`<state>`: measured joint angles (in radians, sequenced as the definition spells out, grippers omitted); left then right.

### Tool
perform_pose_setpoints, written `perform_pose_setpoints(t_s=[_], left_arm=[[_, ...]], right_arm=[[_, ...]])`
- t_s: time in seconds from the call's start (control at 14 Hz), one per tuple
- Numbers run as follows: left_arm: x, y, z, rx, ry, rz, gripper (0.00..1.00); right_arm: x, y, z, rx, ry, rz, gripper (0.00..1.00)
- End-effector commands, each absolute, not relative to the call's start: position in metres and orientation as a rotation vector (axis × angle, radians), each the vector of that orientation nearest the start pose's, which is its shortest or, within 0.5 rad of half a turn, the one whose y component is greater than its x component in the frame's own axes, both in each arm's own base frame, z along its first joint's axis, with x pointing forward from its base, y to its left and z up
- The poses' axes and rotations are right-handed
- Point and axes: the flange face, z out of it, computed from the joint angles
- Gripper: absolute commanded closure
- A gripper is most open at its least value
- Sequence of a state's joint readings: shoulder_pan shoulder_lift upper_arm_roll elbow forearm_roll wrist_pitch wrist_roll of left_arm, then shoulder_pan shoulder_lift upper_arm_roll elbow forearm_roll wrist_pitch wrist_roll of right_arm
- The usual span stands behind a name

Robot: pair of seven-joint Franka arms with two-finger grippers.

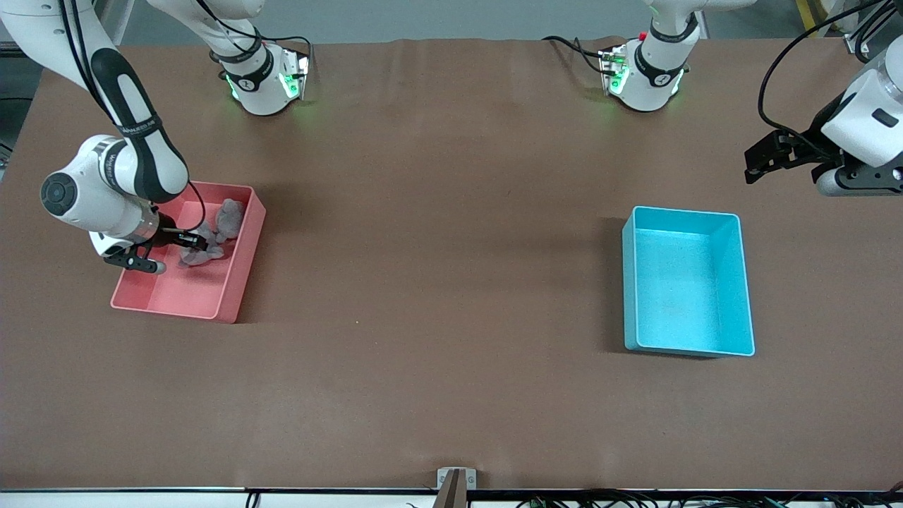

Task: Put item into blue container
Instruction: 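Reach the right gripper into the pink tray and grasp a grey plush, then lift the plush with the right gripper and set it on the table center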

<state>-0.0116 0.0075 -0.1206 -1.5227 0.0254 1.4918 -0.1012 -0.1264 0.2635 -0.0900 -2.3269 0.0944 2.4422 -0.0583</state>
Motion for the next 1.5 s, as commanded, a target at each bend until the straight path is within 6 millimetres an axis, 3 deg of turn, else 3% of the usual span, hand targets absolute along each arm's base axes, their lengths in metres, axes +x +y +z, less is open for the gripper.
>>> perform_pose_setpoints(t_s=[0.0, 0.21, 0.29, 0.43, 0.57, 0.86, 1.07, 1.21, 1.36, 1.43], left_arm=[[0.544, -0.07, 0.637, -3.109, 0.076, 0.052, 0.0], [0.544, -0.07, 0.634, -3.108, 0.076, 0.064, 0.0], [0.543, -0.07, 0.632, -3.108, 0.076, 0.069, 0.0], [0.543, -0.07, 0.632, -3.108, 0.076, 0.069, 0.0], [0.543, -0.07, 0.632, -3.108, 0.076, 0.069, 0.0], [0.543, -0.07, 0.634, -3.108, 0.079, 0.064, 0.0], [0.543, -0.07, 0.634, -3.108, 0.079, 0.064, 0.0], [0.543, -0.07, 0.634, -3.108, 0.079, 0.064, 0.0], [0.543, -0.07, 0.633, -3.108, 0.079, 0.067, 0.0], [0.543, -0.071, 0.633, -3.108, 0.081, 0.066, 0.0]], right_arm=[[0.515, -0.108, 0.265, -3.04, 0.343, 0.249, 1.0], [0.561, -0.109, 0.358, -3.014, 0.362, 0.368, 1.0], [0.569, -0.096, 0.383, -3.021, 0.442, 0.416, 1.0], [0.571, -0.042, 0.413, -3.017, 0.589, 0.448, 1.0], [0.572, 0.035, 0.425, -3.021, 0.721, 0.426, 1.0], [0.563, 0.189, 0.413, -2.967, 0.998, 0.261, 1.0], [0.549, 0.283, 0.349, -2.915, 1.156, 0.201, 0.99], [0.538, 0.317, 0.301, -2.89, 1.205, 0.158, 0.98], [0.532, 0.328, 0.266, -2.904, 1.199, 0.154, 0.97], [0.533, 0.328, 0.255, -2.907, 1.203, 0.16, 0.9]])
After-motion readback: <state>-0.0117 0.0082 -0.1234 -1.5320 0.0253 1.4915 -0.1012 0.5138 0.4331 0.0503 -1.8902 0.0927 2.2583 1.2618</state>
